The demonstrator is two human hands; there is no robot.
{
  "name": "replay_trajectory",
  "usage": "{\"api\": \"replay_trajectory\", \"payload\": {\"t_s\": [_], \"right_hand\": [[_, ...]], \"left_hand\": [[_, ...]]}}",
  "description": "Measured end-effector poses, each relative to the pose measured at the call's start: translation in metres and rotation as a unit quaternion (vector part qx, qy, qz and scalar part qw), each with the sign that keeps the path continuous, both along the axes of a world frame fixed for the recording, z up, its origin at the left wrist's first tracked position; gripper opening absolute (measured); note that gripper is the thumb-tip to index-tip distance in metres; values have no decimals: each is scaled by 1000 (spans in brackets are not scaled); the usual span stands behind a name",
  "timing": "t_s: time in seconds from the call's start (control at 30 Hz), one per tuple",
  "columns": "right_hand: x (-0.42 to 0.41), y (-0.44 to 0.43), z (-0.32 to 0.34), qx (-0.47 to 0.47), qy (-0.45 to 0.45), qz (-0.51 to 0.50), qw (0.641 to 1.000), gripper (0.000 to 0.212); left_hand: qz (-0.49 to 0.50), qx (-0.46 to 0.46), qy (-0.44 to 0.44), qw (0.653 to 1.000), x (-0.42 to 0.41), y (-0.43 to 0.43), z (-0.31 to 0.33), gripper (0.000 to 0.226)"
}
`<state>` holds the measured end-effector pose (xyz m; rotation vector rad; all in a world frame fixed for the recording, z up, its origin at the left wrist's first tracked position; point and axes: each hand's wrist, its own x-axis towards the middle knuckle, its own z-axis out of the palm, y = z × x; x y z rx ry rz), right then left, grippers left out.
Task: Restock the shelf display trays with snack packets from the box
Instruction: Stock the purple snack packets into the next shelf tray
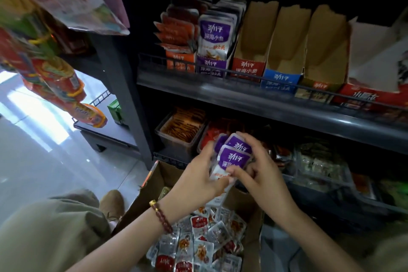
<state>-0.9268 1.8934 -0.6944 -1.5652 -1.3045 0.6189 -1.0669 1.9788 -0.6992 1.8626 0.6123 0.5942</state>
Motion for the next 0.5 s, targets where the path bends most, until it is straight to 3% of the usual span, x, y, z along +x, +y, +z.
{"api": "replay_trajectory", "payload": {"t_s": [0.07, 0.13, 0.33, 0.4, 0.5], "right_hand": [[2, 2, 5, -18, -49, 19, 998, 69], [4, 7, 13, -17, -37, 40, 998, 68], [8, 40, 54, 39, 149, 27, 988, 81], [11, 54, 72, 44, 154, 24, 987, 70], [20, 74, 99, 55, 123, 39, 990, 44]], "left_hand": [[-10, 13, 7, 1000, -1, 3, -1, 63], [-8, 21, -10, 1000, 1, 6, 4, 59], [14, 69, -77, 995, 12, 29, 45, 47], [16, 110, -82, 990, 15, 42, 61, 44], [11, 96, -97, 991, 21, 63, 80, 49]]}}
